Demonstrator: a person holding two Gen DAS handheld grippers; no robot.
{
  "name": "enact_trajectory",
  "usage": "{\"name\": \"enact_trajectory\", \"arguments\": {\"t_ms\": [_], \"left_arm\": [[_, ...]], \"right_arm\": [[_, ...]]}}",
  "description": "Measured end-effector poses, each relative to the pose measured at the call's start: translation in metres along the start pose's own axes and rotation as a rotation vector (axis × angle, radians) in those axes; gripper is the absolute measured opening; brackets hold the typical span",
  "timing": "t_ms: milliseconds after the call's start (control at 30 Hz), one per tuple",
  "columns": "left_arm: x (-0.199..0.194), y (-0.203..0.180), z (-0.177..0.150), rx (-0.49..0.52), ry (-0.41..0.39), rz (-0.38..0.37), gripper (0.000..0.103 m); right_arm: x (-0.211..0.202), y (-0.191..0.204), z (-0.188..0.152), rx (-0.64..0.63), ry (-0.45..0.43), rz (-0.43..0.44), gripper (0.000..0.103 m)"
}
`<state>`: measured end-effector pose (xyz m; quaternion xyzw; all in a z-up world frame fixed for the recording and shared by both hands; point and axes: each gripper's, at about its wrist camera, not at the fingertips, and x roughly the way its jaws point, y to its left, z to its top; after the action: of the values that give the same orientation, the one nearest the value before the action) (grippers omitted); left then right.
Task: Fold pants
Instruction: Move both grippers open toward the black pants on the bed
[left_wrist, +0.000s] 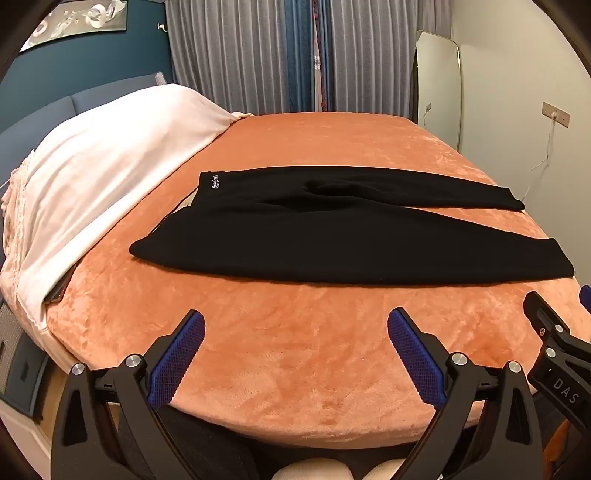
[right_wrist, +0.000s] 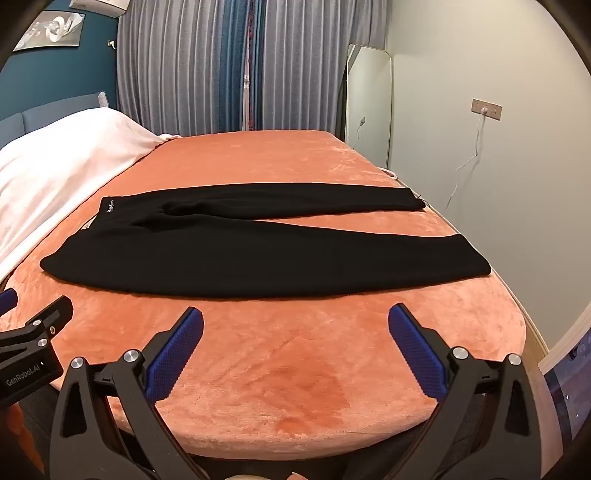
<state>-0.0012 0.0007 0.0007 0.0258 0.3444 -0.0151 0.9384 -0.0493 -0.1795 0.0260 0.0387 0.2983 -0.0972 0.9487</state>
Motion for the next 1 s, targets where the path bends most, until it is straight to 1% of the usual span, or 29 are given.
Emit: {"name": "enact_trajectory", "arguments": {"t_ms": [100, 333, 700, 733, 1000], "left_arm": [[-0.002, 0.002, -0.001, 0.002, 0.002, 0.001, 0.098], [0.002, 0.000, 0.008, 0.019, 0.020, 0.005, 0.098], [0.003, -0.002, 0.004, 0.040, 0.021, 0.016, 0.098], [0.003, -0.002, 0.004, 0.041, 0.022, 0.016, 0.098], [0.004, -0.005, 0.002, 0.050, 0.025, 0.025, 0.098]], "right_arm": [[0.000, 0.000, 0.000, 0.003, 0.000, 0.003, 0.098], [0.000, 0.000, 0.000, 0.009, -0.004, 0.008, 0.098], [-0.004, 0.003, 0.001, 0.016, 0.000, 0.014, 0.098], [0.004, 0.001, -0.001, 0.017, 0.000, 0.014, 0.098], [0.006, 0.000, -0.005, 0.023, 0.004, 0.019, 0.098]]}}
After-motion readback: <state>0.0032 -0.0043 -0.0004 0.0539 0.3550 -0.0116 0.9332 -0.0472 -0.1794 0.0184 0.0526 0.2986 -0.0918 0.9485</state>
